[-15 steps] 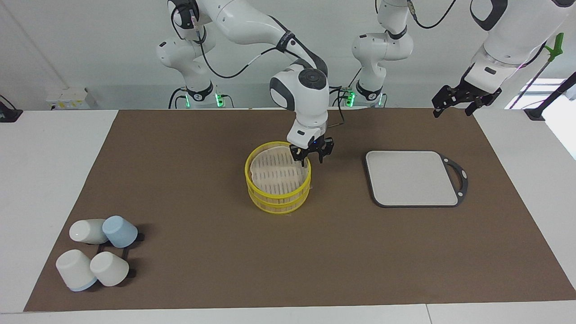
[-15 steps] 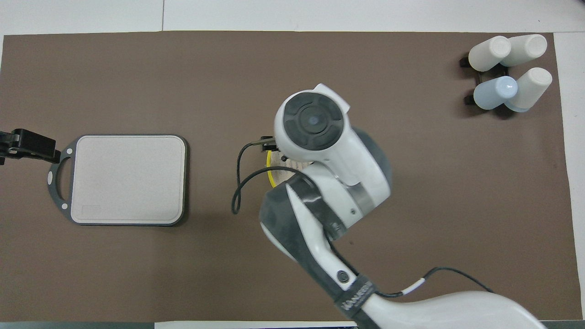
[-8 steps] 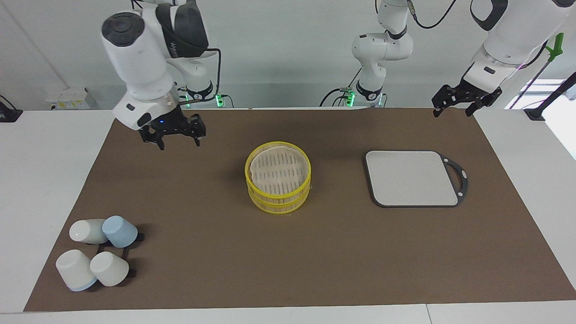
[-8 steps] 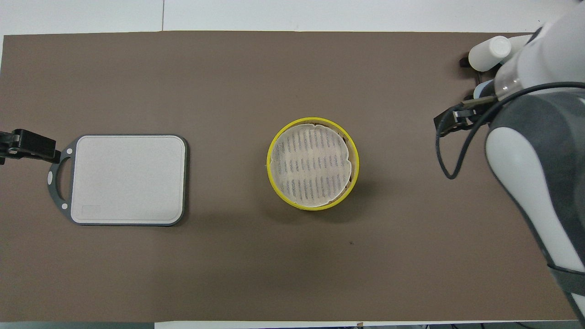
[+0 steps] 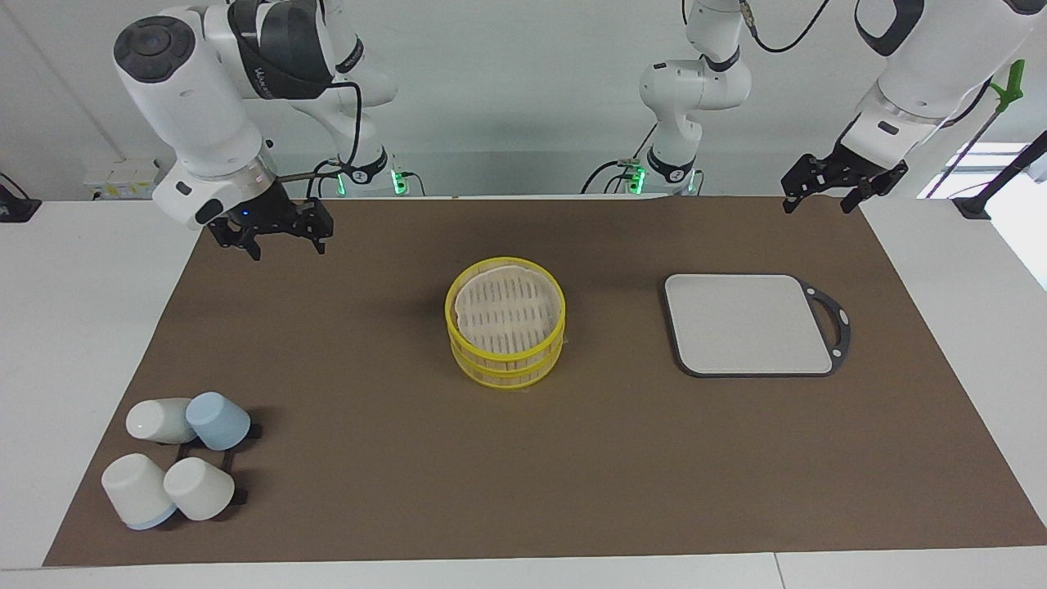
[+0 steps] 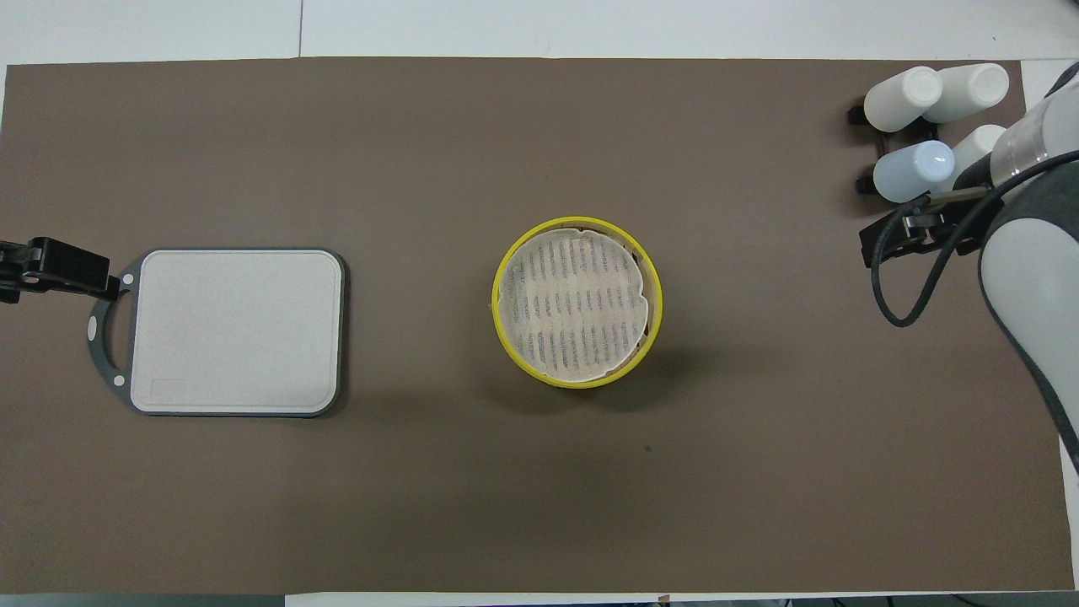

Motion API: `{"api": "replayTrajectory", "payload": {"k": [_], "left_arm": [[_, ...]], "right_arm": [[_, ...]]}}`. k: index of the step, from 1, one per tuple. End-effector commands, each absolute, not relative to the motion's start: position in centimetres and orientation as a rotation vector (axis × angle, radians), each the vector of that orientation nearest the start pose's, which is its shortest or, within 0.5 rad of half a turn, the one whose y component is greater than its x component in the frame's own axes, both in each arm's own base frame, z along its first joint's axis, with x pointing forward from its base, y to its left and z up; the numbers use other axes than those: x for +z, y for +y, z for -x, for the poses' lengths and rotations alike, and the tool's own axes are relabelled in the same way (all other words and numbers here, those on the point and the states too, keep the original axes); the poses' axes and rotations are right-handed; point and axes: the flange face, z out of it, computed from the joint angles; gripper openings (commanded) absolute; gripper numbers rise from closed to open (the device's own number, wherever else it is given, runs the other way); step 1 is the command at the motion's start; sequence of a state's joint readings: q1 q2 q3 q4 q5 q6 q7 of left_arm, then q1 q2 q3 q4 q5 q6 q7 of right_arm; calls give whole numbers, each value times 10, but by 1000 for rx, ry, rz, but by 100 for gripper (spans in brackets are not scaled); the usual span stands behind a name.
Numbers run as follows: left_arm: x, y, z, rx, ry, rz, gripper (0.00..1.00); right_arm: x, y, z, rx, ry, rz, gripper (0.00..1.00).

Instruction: Place bun in steamer

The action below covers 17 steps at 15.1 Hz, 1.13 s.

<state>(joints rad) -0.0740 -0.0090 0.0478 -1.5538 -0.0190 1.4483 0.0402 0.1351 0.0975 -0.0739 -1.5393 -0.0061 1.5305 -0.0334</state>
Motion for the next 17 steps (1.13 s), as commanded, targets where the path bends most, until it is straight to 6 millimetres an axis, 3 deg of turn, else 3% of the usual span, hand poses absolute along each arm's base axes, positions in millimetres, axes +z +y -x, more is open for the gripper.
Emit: {"api": "replayTrajectory", "payload": {"k": [1,3,15,16,17], "left_arm": [[625,-14,-539,138,123,3172,100],[625,-14,-539,138,123,3172,100],[626,-14,-539,136,123,3172,100],[626,-14,-539,135,123,3172,100],[625,-14,-539,138,123,3172,100]], "right_arm": [[612,30,-546,130,-159,3145,100],[617,31,-537,142,-159,3143,100],[610,25,-549,53,-136,3148,100],[611,21,-551,48,-126,3147,100],[612,4,-551,51,-88,3148,100]]}}
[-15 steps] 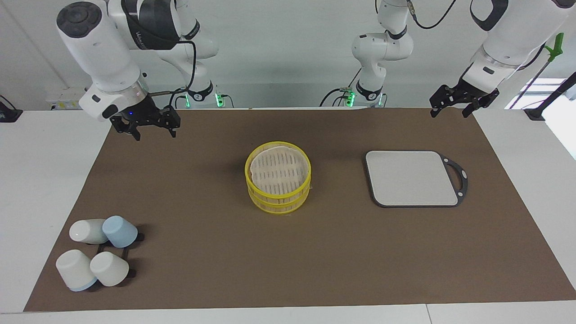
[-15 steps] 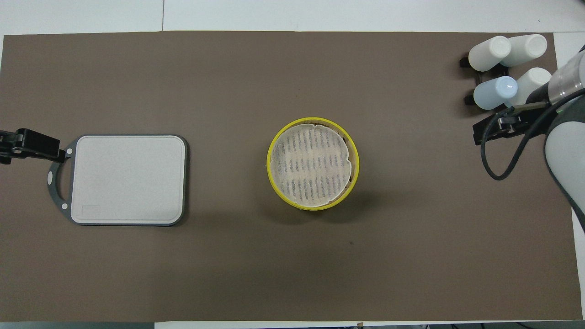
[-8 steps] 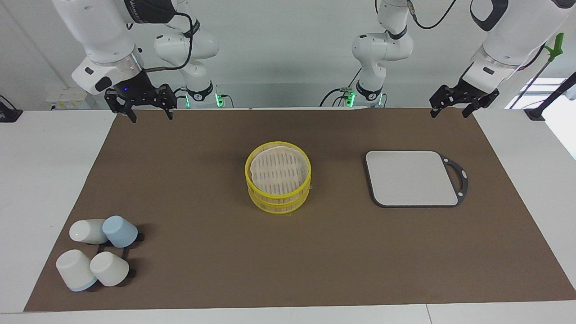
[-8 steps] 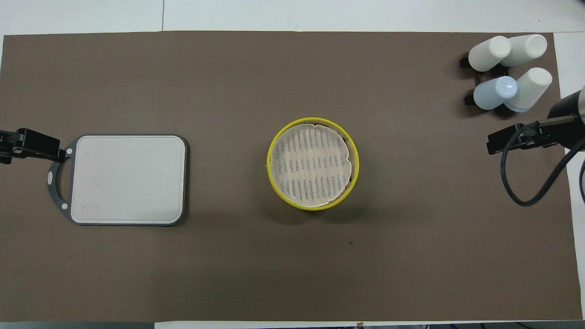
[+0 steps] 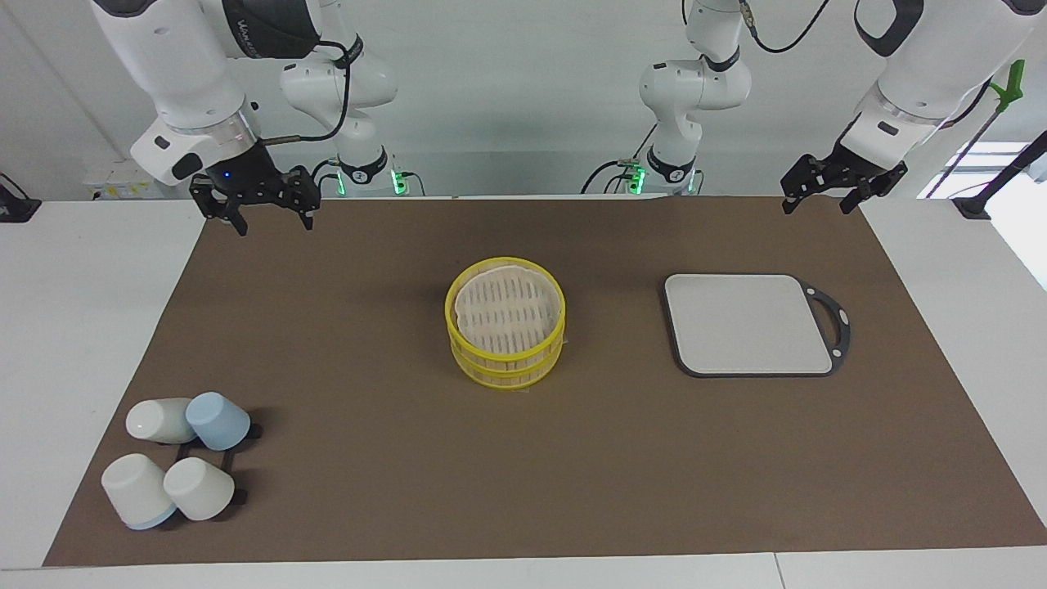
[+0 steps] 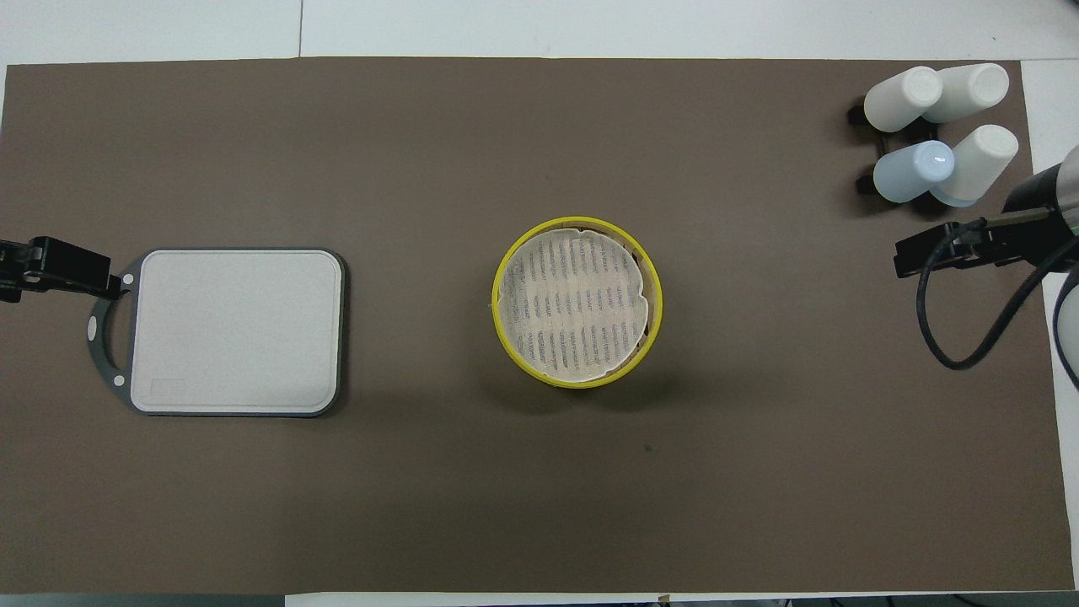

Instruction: Place bun in steamer

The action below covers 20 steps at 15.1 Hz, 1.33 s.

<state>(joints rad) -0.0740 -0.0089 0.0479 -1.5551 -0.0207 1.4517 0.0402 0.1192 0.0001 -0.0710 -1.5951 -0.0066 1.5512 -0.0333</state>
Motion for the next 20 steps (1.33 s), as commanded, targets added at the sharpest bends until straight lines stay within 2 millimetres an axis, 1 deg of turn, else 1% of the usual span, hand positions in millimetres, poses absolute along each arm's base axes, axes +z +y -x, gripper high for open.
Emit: {"api": "replayTrajectory", "payload": {"k": [1,6,7,20], "left_arm": [[625,-14,-539,138,123,3172,100],[626,-13,-539,135,120,3171,100],[626,-13,-539,135,120,3171,100],[626,-15,-539,133,125,3171,100]], "right_arm": [[612,-5,-551,58,-63,3148,100],[611,-7,-550,61,-51,3147,100],[611,-13,-550,61,-34,3145,100],[611,-11,-550,65,-36,3144,100]]}}
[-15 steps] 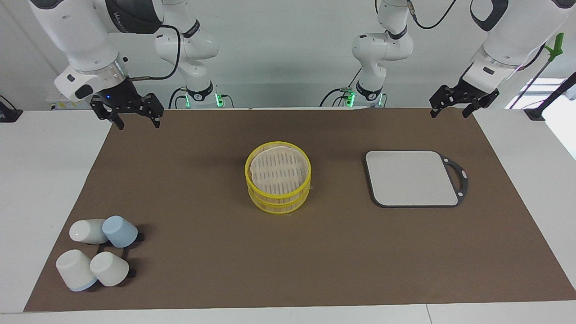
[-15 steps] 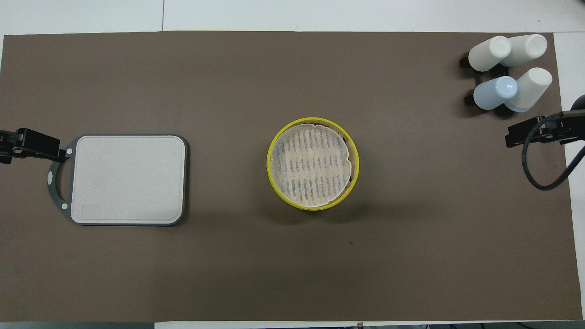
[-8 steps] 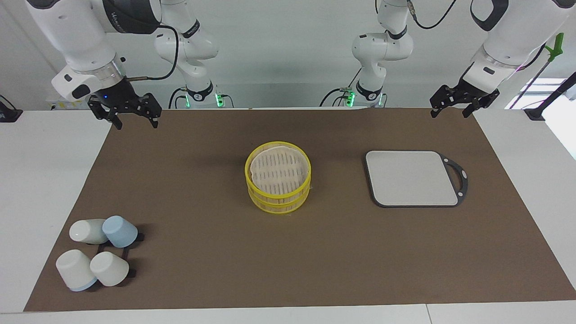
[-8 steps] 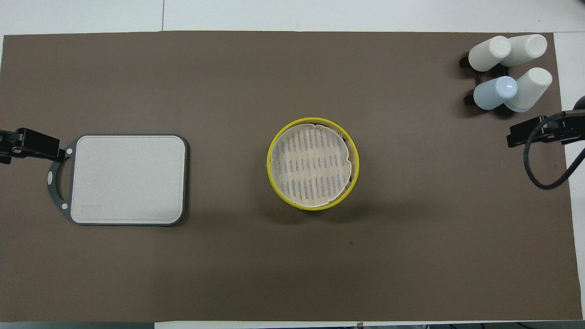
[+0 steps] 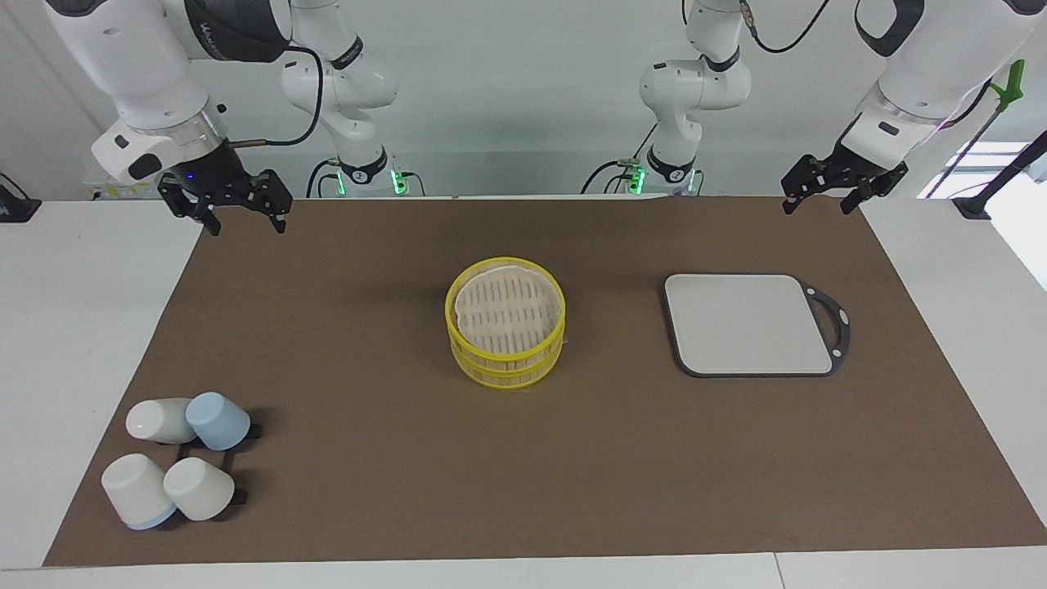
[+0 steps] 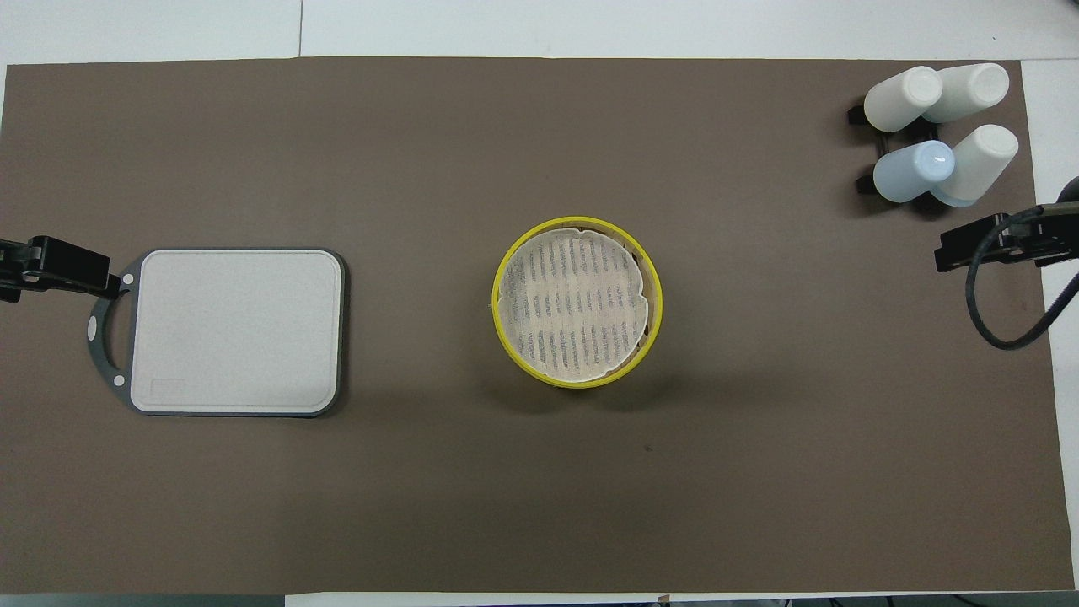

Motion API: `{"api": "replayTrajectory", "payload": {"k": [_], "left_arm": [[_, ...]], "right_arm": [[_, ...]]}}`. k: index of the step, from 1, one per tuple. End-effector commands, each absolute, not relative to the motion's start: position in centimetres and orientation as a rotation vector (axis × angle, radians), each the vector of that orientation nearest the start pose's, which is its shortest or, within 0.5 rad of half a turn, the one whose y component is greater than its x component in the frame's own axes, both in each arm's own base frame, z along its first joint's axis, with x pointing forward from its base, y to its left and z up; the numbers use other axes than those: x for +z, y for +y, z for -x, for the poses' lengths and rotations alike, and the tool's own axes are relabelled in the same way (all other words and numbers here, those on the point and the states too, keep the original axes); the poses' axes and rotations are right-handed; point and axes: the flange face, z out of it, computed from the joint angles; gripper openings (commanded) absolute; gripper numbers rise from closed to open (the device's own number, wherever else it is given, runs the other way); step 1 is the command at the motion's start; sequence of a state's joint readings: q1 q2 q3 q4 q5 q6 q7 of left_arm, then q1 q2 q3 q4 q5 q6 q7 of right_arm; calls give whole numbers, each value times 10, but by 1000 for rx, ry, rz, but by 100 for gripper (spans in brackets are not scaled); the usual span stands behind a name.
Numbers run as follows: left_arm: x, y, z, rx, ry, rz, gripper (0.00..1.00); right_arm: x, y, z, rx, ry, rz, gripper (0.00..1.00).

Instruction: Place bun in steamer

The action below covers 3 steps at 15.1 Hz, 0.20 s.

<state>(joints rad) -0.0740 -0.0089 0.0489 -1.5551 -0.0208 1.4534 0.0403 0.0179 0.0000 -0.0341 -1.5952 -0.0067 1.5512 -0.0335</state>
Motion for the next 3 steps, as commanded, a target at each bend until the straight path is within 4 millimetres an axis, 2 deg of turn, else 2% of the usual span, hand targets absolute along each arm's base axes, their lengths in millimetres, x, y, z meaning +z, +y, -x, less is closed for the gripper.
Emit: {"api": "replayTrajectory", "payload": {"k": [1,3], "left_arm": [[626,-15,-539,133,125,3171,100],[626,-15,-539,133,125,3171,100]], "right_arm": [[611,-11,-550,65,-39,3144,100],[611,-11,-550,65,-39,3144,100]]}}
